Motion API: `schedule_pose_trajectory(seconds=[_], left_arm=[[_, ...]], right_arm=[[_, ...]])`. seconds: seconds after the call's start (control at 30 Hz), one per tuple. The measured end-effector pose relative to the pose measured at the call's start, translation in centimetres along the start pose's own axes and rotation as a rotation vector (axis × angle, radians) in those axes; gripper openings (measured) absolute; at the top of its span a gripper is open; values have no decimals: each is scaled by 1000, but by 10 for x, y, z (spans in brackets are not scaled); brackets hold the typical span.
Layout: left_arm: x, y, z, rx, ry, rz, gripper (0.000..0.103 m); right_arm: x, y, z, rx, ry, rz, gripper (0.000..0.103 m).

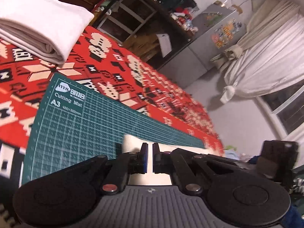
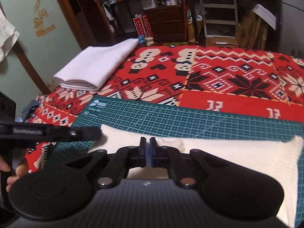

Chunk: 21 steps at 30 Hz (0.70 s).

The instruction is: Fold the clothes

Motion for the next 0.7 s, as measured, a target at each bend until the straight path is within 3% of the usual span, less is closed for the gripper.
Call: schedule_pose_trajectory(seconds=[0.23,0.27,0.37,0.47,0.7], left_arm=[[12,4,-6,35,-19,-3,5],[17,3,-4,40,-5,2,5],[31,7,8,51,67,-1,5],[32,20,31,22,128,-73,5],[37,72,68,-5,187,-249,5]], right_arm=[[13,0,4,-26,16,26,3],[19,2,1,-20,7,24,9],[36,11,-8,-6,-12,11,9],[47,30,-13,-5,-15,-37,9],[81,91,-13,12,2,-109,9]])
Point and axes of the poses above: each gripper's, at about its wrist camera, not at the fingertips, and x roughly against the way its jaws point, z to its right, y to its underside, the point moved 1 cm from there along -x, roughly the way its jaws point, and after that the axes turned 15 degrees about -x, right-handed, at the moved point
